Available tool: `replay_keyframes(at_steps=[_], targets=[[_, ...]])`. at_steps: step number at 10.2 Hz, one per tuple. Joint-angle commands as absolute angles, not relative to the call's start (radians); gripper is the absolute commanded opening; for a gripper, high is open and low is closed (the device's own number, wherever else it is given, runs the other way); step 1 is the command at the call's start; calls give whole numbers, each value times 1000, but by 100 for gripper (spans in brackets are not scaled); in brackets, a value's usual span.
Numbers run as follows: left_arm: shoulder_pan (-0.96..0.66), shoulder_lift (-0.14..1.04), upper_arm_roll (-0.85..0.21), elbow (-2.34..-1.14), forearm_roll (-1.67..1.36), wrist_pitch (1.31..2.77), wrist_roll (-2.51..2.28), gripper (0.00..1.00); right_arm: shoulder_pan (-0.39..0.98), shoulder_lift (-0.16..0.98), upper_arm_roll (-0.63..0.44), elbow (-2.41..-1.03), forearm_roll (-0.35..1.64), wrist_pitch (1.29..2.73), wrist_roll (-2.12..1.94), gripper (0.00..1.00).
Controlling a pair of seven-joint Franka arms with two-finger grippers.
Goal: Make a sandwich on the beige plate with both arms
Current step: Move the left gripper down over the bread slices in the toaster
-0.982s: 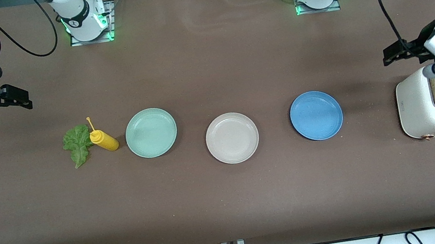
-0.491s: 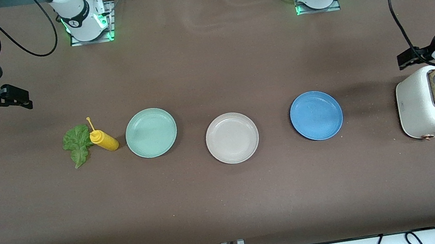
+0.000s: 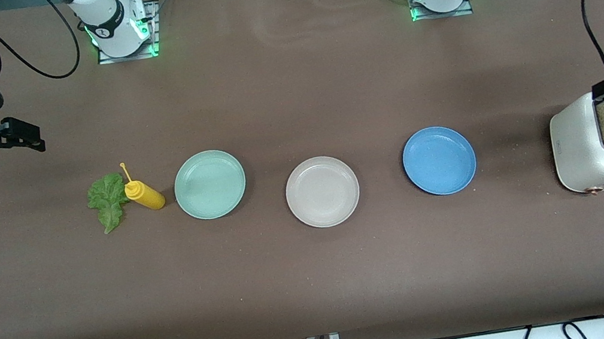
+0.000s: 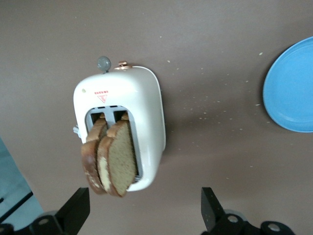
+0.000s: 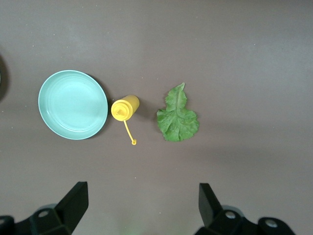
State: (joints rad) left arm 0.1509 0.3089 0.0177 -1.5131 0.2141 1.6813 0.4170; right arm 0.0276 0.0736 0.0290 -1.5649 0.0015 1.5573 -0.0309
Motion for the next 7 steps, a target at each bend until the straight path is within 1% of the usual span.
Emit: replay_keyframes(at_steps=[1, 3, 7], targets=[[204, 368, 6, -1506, 218, 1748, 543, 100, 25, 61, 32, -1574, 3, 1554, -26, 100], [224, 388, 5, -1549, 164, 1793, 583, 100, 25, 61, 34, -1574, 3, 1554, -26, 100], [248, 400, 5, -1581, 163, 1810, 627, 100, 29, 61, 37, -1572, 3, 1555, -28, 100]])
